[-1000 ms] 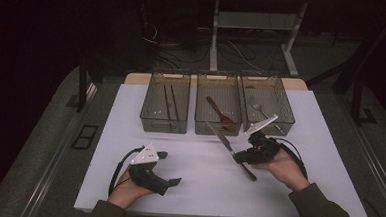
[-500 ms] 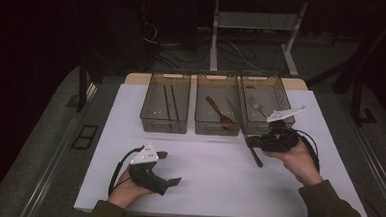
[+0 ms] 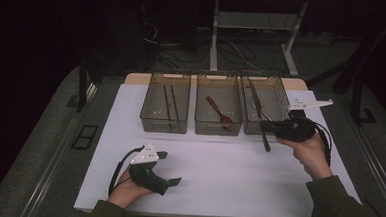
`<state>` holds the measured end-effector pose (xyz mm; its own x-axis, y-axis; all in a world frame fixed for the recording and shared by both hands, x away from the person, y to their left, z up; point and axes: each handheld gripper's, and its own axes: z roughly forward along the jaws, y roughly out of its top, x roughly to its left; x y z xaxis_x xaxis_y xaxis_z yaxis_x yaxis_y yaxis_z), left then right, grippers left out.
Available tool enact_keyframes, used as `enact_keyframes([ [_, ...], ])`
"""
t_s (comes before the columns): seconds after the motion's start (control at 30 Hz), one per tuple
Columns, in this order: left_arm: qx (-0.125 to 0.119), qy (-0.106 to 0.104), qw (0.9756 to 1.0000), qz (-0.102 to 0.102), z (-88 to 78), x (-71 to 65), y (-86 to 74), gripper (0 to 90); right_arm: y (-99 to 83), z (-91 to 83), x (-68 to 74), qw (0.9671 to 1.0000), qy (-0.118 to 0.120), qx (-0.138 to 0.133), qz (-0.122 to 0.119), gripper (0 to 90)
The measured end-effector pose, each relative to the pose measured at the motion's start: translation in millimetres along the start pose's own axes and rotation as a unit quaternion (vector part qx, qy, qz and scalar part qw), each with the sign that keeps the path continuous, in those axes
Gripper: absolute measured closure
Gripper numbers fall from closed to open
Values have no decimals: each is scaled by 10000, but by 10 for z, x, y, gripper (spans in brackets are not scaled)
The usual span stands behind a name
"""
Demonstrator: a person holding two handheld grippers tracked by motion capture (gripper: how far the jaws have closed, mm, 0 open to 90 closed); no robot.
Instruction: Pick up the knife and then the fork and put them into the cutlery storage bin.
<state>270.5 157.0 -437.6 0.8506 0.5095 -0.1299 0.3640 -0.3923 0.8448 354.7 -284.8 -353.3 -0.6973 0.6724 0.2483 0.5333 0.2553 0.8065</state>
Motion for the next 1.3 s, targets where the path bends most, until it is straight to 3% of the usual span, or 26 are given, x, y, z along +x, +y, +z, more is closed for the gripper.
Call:
enact_keyframes([
  [0.47,15,9,10000,-18,8,6,-1,0,127,-208,-285,9965,-466,-690,96,792],
  [0.87,-3,14,10000,-26,8,4,0,0,211,-282,-543,9873,-973,-1239,216,792],
  [1.03,8,-5,10000,-15,5,-3,-2,0,283,-222,-683,9865,-1164,-1135,178,792],
  [1.3,7,-9,10000,-17,4,-5,-1,0,316,-53,-897,9885,-1391,-567,192,792],
])
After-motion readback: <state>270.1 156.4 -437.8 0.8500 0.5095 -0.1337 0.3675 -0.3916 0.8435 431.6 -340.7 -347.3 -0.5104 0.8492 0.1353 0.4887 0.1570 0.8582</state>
